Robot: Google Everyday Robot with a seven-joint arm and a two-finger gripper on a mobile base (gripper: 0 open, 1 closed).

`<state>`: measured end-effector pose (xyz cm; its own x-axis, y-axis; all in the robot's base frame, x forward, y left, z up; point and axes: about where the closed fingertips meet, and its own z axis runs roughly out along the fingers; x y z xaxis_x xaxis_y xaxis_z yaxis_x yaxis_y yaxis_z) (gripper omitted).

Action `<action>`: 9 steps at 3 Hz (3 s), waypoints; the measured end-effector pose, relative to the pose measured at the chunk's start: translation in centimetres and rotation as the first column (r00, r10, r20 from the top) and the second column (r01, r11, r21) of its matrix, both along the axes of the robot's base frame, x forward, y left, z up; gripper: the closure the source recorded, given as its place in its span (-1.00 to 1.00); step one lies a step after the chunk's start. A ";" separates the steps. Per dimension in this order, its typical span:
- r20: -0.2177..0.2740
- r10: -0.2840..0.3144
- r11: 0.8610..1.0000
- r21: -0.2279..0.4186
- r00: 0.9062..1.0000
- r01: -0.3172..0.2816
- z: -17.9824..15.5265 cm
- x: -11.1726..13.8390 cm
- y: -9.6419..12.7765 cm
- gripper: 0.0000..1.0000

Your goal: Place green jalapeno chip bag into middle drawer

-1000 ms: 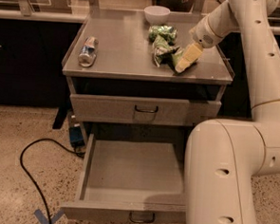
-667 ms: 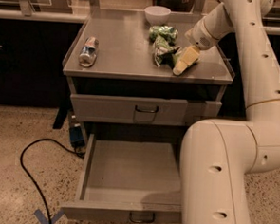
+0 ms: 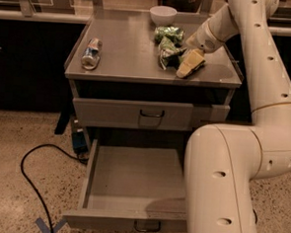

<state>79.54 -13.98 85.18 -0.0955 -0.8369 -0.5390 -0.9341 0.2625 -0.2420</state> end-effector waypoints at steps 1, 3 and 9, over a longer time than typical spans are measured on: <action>0.000 0.000 1.000 0.000 1.000 0.000 0.0 0.0 0.0 -0.16; 0.028 0.037 0.999 -0.013 0.999 -0.036 0.9 0.4 2.1 0.78; 0.095 0.051 0.989 0.136 0.994 -0.063 5.8 -12.2 6.6 1.00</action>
Offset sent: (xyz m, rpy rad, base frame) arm 0.0000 0.0000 0.0000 0.0000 0.0000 0.0000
